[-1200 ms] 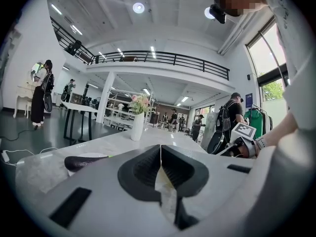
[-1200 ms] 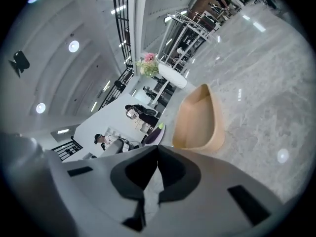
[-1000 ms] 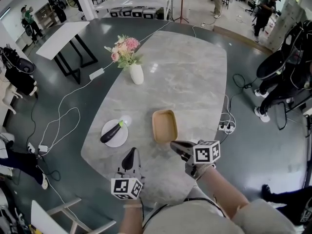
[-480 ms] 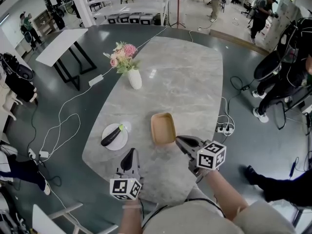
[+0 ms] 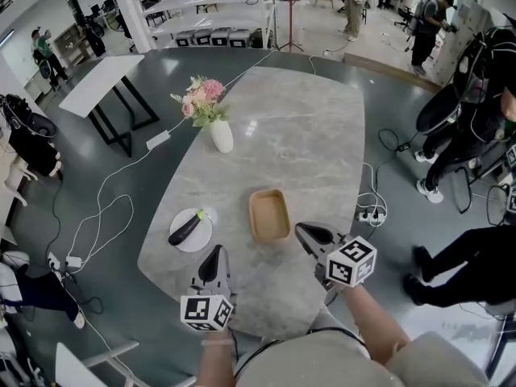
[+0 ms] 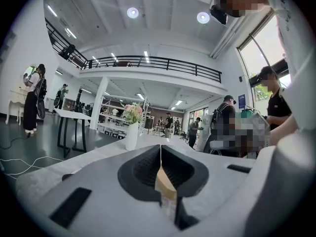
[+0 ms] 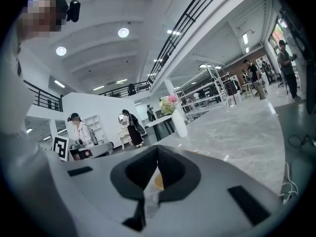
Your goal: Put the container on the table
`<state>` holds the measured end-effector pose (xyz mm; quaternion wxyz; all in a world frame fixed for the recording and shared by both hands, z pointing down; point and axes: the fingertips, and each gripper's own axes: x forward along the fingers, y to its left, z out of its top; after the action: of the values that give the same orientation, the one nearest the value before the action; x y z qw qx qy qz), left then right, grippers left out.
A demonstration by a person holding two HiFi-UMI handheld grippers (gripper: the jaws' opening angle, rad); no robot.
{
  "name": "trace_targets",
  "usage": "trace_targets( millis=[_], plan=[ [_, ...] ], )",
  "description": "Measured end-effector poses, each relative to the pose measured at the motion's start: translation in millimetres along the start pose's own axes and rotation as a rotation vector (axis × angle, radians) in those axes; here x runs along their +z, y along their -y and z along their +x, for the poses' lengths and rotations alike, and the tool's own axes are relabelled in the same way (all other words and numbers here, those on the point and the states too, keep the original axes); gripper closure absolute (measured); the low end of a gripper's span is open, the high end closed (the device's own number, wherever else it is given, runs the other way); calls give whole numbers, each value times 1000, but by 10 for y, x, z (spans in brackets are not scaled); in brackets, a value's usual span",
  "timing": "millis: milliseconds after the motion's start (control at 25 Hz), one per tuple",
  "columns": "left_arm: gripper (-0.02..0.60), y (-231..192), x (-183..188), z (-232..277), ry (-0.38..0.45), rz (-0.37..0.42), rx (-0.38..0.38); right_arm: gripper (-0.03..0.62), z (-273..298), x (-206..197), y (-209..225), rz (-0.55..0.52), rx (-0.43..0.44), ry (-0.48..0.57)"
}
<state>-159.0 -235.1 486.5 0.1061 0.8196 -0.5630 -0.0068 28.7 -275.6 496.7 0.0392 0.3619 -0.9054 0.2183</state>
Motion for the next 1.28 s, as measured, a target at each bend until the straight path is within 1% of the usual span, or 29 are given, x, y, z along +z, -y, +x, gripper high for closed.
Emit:
trace_targets(
  millis=[640,840,1280],
  plan=[
    [572,-79,243,-31,47,26,-2,588,-148,268,3,-155,-106,102],
    [572,-112,315,-33,66,28,3,588,-178,326,8,-176,-118,112],
    [572,-141,372,7,80,35,9,588,-208,375,107,-199,-148,133]
  ],
)
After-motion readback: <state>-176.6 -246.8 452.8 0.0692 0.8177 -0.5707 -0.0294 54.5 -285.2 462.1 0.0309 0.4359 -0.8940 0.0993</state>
